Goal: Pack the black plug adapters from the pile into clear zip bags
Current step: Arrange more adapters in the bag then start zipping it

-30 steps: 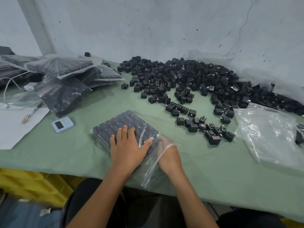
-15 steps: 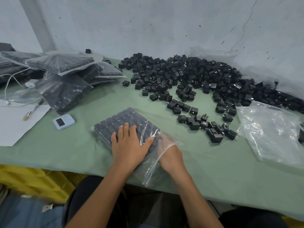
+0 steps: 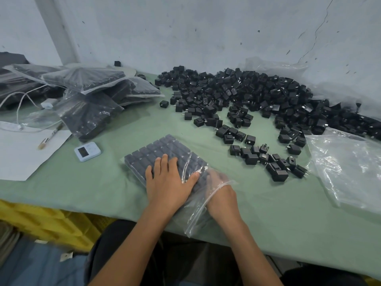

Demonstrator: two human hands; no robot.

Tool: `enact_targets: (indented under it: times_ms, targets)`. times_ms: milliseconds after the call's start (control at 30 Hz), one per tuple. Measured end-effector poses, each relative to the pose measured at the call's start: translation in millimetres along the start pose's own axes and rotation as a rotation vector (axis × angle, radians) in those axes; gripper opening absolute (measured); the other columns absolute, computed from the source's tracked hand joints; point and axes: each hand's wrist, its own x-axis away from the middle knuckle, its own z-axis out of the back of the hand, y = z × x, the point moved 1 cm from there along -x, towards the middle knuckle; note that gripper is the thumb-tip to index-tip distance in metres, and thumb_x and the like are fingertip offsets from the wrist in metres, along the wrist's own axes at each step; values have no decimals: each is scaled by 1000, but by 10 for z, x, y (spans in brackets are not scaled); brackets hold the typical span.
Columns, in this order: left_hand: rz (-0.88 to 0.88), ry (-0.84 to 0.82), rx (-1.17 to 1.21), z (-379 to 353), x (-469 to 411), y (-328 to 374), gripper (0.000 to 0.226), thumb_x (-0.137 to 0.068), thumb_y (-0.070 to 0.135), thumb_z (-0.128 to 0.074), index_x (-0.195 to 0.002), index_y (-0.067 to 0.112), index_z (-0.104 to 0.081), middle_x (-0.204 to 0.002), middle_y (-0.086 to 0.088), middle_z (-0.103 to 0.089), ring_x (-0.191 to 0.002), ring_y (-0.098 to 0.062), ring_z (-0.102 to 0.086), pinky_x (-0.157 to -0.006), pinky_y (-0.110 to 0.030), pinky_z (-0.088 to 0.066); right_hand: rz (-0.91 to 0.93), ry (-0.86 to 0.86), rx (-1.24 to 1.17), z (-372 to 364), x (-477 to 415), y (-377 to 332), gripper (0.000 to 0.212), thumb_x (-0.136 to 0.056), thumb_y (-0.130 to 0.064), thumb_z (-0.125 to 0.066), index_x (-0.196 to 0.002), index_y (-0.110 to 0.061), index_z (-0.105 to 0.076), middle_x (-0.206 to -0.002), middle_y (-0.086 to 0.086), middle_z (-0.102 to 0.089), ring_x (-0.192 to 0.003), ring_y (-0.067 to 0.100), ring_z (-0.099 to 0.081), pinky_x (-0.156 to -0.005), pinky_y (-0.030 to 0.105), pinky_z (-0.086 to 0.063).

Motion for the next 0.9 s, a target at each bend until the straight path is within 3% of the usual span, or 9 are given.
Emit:
enact_targets:
  times_ms: [67, 167, 267, 433, 533, 600, 767, 833, 900]
  targets:
    - [0, -3, -3, -2, 1, 5, 96, -81, 89, -16, -153, 26, -25, -166, -4, -14, -153, -23, -7, -122, -48, -4, 7, -14, -13, 12, -2, 2, 33, -99, -41, -28, -128, -33, -42, -98, -9, -51, -88, 19, -60, -72, 30, -45]
    - [-6, 0, -1, -3, -1, 10, 95, -82, 87, -18, -153, 25, -26, -166, -4, -15, -153, -23, -8, -123, -48, -4, 17, -52, -58, 55, -60, 2, 32, -104, -36, -32, -132, -32, -49, -119, -4, -57, -102, 20, -61, -92, 33, -49]
    - [-11, 2, -6, 1, 5, 15, 95, -83, 87, -18, -153, 24, -26, -166, -4, -15, -153, -23, -8, -123, -48, -4, 14, -29, -148, 90, -31, 9, 36, -106, -35, -34, -138, -30, -51, -132, -8, -56, -121, 13, -54, -99, 20, -37]
    - [-5, 0, -3, 11, 14, 26, 94, -84, 86, -19, -154, 24, -25, -166, -4, -15, -153, -23, -8, -123, -48, -5, -48, -141, -234, 92, 58, 84, 47, -101, -24, -39, -140, -50, -35, -102, -8, -65, -90, 16, -64, -71, 24, -47]
    - [-9, -15, -8, 27, 14, 29, 93, -84, 85, -19, -154, 24, -24, -166, -4, -14, -153, -24, -7, -123, -49, -5, 44, -131, -239, 91, 45, 23, 58, -92, -12, -46, -143, -38, -40, -121, 3, -61, -100, 19, -63, -86, 37, -54]
    - [-13, -21, -9, 45, 13, 36, 92, -85, 84, -19, -154, 23, -24, -166, -5, -14, -153, -24, -7, -123, -49, -6, 108, -114, -206, 79, 70, 16, 63, -88, -9, -48, -147, -29, -40, -134, 5, -50, -110, 20, -58, -94, 39, -52]
    - [-8, -67, -29, 120, -37, 59, 88, -85, 82, -28, -149, 21, -33, -162, -7, -24, -150, -28, -16, -121, -51, -12, 116, 1, -203, 62, 143, 62, 54, -97, -26, -50, -148, -37, -36, -139, -11, -46, -118, 8, -52, -98, 28, -47]
    - [-13, -45, -44, 161, -102, 100, 84, -86, 80, -32, -139, 16, -43, -151, -9, -39, -143, -30, -29, -118, -50, -21, 177, 23, -249, 78, 168, 34, 52, -95, -31, -50, -145, -41, -38, -133, -14, -53, -113, -3, -52, -94, 13, -43]
    - [-12, -13, -13, 170, -148, 161, 83, -87, 80, -34, -134, 12, -46, -151, -12, -40, -143, -31, -28, -120, -49, -20, 211, 41, -282, 106, 198, 1, 49, -91, -34, -48, -136, -50, -36, -121, -26, -54, -104, -19, -48, -84, -2, -34]
